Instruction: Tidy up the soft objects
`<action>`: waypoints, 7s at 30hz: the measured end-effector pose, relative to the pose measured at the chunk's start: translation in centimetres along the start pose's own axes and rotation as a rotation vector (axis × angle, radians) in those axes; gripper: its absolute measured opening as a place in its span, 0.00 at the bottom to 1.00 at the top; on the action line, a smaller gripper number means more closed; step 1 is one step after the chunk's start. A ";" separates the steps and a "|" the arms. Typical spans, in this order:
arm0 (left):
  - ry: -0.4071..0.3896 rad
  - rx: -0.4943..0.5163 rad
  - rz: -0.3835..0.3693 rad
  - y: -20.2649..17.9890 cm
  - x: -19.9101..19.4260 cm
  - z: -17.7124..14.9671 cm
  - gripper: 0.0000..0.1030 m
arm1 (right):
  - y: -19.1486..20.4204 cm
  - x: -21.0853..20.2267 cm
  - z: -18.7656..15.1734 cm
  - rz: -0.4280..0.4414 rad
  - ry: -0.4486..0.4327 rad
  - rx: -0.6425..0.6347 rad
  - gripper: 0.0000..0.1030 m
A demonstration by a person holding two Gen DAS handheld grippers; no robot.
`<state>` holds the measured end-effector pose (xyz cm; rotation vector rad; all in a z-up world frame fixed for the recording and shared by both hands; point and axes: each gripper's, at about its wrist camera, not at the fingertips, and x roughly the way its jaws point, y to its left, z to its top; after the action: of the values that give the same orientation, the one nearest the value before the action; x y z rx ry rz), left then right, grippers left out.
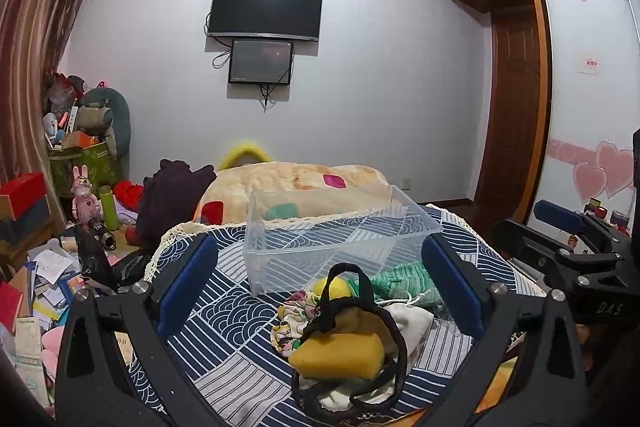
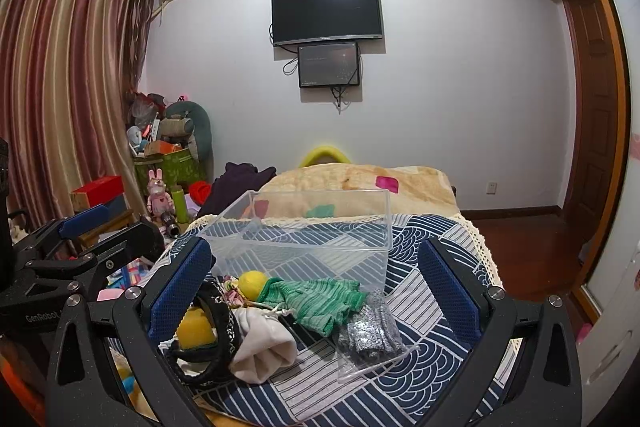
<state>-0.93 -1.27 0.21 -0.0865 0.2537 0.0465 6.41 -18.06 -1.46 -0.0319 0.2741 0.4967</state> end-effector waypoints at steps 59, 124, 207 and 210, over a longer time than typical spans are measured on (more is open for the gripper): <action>0.232 0.002 -0.153 1.4 3.8 -6.8 0.49 | 4.4 7.5 -5.6 0.235 0.290 -0.052 0.08; 0.379 0.021 -0.025 3.7 18.6 -0.3 0.57 | -1.7 13.8 0.2 0.003 0.416 -0.111 0.22; 0.200 -0.053 -0.199 1.1 8.0 -0.8 0.20 | -3.8 3.6 -0.8 -0.043 0.209 0.025 0.20; 0.186 -0.031 -0.162 1.5 8.7 -0.1 0.20 | -3.3 4.2 0.2 -0.030 0.186 0.018 0.20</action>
<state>7.35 0.49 -2.22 -0.1421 0.4307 -0.1189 11.58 -19.01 -2.50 -0.0646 0.4595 0.4615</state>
